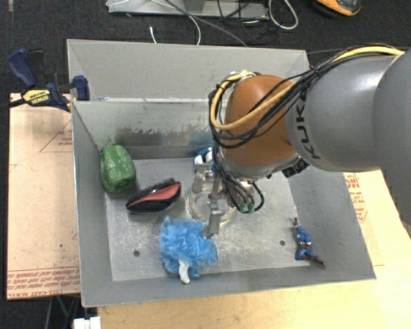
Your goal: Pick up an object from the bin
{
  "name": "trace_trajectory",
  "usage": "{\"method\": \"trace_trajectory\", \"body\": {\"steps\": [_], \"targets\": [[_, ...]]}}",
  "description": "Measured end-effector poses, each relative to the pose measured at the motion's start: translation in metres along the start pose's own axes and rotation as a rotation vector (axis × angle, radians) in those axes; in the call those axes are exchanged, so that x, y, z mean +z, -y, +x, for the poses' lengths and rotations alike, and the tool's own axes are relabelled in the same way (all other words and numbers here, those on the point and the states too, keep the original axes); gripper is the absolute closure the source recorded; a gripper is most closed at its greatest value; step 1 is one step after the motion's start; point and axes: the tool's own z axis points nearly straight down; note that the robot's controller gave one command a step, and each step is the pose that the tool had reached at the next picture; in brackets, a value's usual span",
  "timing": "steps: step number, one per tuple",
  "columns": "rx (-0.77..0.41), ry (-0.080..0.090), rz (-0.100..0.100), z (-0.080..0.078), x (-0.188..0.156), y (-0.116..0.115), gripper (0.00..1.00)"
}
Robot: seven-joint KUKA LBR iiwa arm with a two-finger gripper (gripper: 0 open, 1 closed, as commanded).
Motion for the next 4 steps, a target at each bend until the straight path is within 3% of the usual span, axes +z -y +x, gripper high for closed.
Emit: {"method": "trace_trajectory", "body": {"steps": [1,2,3,4], "targets": [[0.003,0.007,-0.001,-0.002,-0.003,0.001,0.0],[-0.073,0.003,-0.001,0.034,0.074,-0.034,0.0],[0.102,0.023,-0.005,0.048,0.009,-0.051,0.0],[-0.187,0.004,-0.002,-0.001,0.044,-0.1,0.0]]}}
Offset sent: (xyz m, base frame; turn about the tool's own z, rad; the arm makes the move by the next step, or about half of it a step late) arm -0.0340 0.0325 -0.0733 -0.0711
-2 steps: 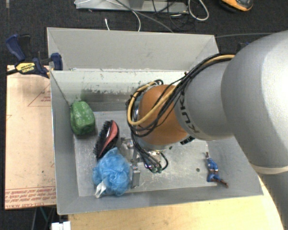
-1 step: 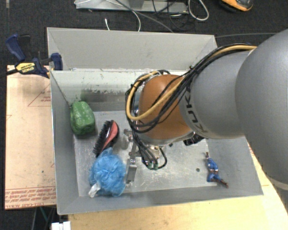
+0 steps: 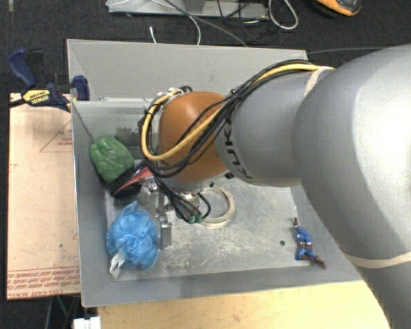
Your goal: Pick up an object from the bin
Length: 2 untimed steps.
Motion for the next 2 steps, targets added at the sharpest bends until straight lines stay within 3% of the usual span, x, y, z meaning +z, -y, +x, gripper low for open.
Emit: {"method": "trace_trajectory", "body": {"steps": [1,2], "targets": [[0.046,0.015,0.002,0.049,0.03,-0.027,0.0],[0.174,0.016,-0.001,-0.051,0.029,-0.015,1.0]]}}
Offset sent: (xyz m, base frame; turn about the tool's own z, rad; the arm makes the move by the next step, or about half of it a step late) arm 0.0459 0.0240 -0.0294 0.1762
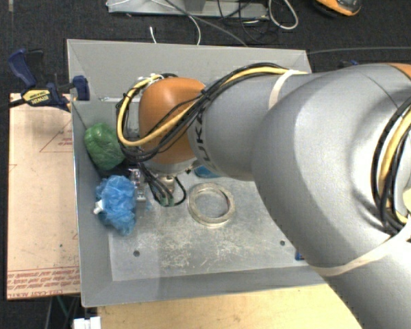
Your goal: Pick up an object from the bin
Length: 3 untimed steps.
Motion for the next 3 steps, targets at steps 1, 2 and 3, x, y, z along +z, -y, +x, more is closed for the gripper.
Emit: {"method": "trace_trajectory", "body": {"steps": [1,2,3], "targets": [[0.0,0.0,0.0,0.0,0.0,0.0,1.0],[0.0,-0.006,0.001,0.002,-0.036,0.0,1.0],[-0.001,-0.005,0.001,0.001,-0.058,0.0,1.0]]}}
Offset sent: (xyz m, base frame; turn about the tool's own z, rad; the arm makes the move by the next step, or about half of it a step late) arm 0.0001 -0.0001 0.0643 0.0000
